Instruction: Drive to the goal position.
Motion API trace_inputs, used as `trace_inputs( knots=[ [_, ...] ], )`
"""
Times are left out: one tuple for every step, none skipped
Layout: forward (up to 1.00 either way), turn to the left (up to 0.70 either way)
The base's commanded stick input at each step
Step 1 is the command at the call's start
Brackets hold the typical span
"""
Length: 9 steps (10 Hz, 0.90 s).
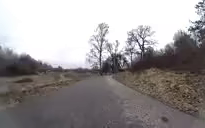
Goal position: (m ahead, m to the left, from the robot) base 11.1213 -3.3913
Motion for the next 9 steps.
trace_inputs(
  knots=[
    [1.0, 0.0],
    [1.0, 0.0],
    [1.0, 0.0],
    [1.0, 0.0],
    [1.0, 0.0],
    [1.0, 0.0],
    [1.0, 0.0],
    [1.0, 0.0],
    [1.0, 0.0]
  ],
)
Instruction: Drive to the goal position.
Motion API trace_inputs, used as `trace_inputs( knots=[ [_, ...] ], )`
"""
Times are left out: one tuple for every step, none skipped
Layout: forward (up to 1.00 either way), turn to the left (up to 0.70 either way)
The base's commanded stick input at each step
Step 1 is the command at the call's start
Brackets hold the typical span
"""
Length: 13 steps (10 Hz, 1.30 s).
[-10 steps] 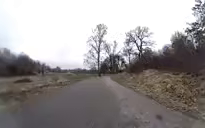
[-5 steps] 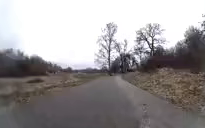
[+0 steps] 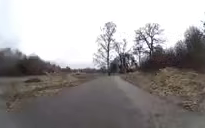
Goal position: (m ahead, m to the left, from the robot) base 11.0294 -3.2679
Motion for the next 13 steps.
trace_inputs(
  knots=[
    [1.0, 0.0],
    [1.0, 0.0],
    [1.0, 0.0],
    [1.0, 0.0],
    [1.0, 0.0],
    [1.0, 0.0],
    [1.0, 0.0],
    [1.0, 0.0],
    [1.0, 0.0],
    [1.0, 0.0],
    [1.0, 0.0],
    [1.0, 0.0],
    [1.0, 0.0]
  ],
)
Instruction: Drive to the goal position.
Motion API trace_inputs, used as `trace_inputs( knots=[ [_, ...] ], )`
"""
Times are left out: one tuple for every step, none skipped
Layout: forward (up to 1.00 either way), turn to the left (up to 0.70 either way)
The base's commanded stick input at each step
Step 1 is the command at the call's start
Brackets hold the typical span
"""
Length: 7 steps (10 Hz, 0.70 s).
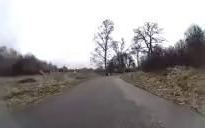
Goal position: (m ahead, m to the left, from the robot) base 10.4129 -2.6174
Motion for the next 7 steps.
trace_inputs(
  knots=[
    [1.0, 0.0],
    [1.0, 0.0],
    [1.0, 0.0],
    [1.0, 0.0],
    [1.0, 0.0],
    [1.0, 0.0],
    [1.0, 0.0]
  ],
)
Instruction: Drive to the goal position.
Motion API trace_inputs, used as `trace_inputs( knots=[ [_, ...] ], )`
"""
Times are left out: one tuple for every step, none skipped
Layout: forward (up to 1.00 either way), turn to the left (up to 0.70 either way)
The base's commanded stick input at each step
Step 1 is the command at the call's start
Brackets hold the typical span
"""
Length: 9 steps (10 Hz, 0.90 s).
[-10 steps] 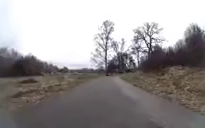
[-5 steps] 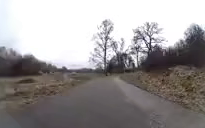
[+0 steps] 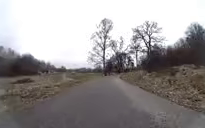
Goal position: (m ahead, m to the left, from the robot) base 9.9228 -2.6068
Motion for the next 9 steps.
trace_inputs(
  knots=[
    [1.0, 0.0],
    [1.0, 0.0],
    [1.0, 0.0],
    [1.0, 0.0],
    [1.0, 0.0],
    [1.0, 0.0],
    [1.0, 0.0],
    [1.0, 0.0],
    [1.0, 0.0]
  ],
)
